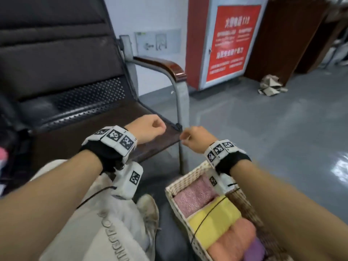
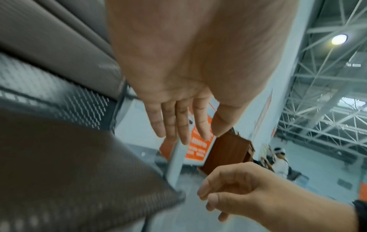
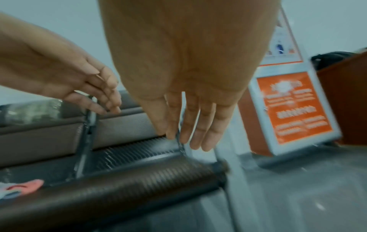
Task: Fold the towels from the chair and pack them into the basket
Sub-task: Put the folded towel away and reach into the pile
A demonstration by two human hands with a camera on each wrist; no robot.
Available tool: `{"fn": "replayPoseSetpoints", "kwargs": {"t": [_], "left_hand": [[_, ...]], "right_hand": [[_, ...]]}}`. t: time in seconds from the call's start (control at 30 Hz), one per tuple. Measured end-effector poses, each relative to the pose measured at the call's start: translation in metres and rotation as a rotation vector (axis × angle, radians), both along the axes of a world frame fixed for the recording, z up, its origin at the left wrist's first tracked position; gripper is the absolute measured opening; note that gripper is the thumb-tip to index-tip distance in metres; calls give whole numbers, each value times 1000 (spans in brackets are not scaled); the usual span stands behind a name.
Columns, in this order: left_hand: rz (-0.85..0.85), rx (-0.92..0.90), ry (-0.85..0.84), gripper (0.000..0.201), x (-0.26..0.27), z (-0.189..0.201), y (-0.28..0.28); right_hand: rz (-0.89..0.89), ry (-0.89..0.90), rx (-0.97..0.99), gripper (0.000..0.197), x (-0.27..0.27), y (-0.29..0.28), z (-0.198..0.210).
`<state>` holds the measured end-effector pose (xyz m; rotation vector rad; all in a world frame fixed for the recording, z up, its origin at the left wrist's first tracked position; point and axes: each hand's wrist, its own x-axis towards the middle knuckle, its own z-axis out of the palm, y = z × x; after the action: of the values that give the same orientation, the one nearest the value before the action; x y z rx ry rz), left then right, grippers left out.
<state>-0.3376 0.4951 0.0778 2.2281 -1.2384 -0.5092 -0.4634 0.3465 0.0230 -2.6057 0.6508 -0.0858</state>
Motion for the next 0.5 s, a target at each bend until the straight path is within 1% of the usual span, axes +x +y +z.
{"fn": "replayPoseSetpoints", "kwargs": {"t": [0.1,0.17,0.23,0.3,0.37,0.5], "left_hand": [[105,-112,-39,11,35,44,47],[176,-153,-81,11,58,62,84],[258,-184,-90,10,81,70,123],[356,-207,-85,11,103,71,166],[443,-206,-75,11,126,66,209],[572,-152,-31,8,167,42,291]], "right_hand": [[139,-87,-81,17,57,35,59],[221,-141,-105,16,95,67,91],[308,-181,-126,16,133,103,115],[390,-208,-131,16,170,142,129],[459,-227,-106,14,205,182,135],[604,-207,-61,14,265,255,126]]}}
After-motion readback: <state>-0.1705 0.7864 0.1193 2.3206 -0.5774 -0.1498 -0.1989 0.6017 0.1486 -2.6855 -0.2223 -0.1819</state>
